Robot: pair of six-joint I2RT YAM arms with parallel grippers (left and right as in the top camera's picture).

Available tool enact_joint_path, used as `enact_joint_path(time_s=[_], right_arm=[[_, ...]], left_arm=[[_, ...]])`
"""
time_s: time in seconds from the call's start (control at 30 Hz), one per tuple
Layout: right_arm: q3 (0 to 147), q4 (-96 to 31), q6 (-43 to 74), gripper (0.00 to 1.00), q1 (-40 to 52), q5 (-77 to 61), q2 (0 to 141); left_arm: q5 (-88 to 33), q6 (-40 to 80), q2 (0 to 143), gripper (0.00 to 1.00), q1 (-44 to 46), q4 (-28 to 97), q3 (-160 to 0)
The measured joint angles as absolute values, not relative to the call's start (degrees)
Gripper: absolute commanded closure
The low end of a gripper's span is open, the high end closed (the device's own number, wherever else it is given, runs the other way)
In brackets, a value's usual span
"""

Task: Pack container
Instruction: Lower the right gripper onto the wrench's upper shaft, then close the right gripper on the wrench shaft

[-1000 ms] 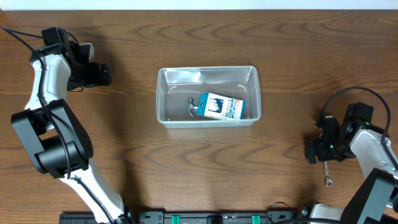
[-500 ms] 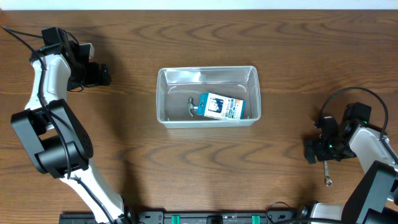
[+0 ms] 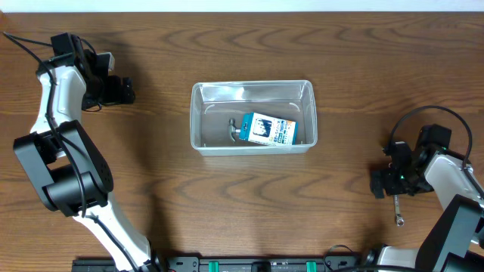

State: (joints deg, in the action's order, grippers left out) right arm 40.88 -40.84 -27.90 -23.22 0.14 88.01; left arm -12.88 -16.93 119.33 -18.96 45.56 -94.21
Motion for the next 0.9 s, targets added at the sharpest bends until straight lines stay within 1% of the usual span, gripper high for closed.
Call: enact_joint_path(time_s=[0.67,0.8,0.9], right_arm=[[40.9,-40.8,-25.7,0.01,-23.2,0.6,88.0],[40.9,-40.8,-25.7,0.04,-23.2,0.6,88.0],[40.9,-40.8,-25.4,0.09,-23.2,0.6,88.0]], left_arm=[[-12.9,-16.9,119.3,0.02,-19.0,45.6,-94.2],[-12.9,-16.9,119.3,0.02,-19.0,45.6,-94.2],[-12.9,-16.9,119.3,0.02,-19.0,45.6,-94.2]])
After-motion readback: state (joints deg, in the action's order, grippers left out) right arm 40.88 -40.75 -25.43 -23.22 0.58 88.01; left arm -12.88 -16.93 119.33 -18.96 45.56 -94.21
